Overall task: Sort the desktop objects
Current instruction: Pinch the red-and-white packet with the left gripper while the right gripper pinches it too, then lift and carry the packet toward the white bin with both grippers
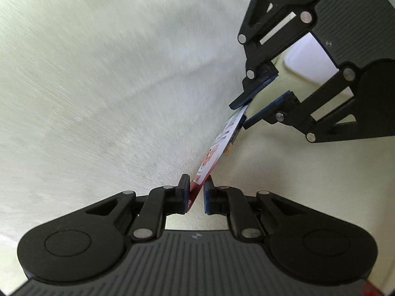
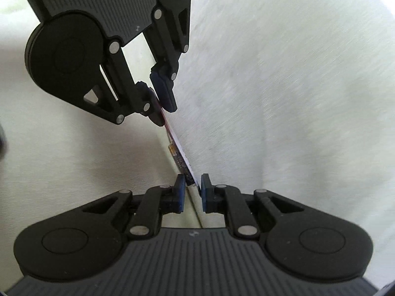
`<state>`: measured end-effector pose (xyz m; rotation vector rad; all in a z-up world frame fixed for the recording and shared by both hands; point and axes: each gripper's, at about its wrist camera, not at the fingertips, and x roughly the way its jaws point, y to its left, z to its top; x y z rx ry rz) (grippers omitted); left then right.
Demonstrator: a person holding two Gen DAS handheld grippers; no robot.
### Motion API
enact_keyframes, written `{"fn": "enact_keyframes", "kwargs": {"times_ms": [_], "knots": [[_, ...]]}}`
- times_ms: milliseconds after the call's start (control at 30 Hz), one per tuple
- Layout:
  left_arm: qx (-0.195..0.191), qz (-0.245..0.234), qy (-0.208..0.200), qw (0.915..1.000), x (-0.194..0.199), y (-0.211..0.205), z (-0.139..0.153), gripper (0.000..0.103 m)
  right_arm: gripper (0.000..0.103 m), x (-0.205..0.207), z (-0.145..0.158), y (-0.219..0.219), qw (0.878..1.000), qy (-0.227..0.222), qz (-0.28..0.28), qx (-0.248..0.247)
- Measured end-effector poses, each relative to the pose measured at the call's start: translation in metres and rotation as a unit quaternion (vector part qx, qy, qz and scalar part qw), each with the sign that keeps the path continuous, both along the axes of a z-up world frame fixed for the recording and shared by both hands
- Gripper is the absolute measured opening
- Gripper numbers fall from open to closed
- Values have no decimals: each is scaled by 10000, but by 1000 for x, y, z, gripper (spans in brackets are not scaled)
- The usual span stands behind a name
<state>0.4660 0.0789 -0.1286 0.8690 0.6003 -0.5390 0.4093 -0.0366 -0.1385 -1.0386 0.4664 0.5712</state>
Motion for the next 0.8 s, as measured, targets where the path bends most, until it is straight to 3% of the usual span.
{"fn": "enact_keyframes", "kwargs": {"times_ms": [333,800], "knots": [[-137,100,-279,9995,-73,-12,72,11,10,-64,72,-13,9996,-229,26,173],[-324,234,-430,9983,-196,-21,125,11,10,-161,108,-56,9990,-365,181,206]]}}
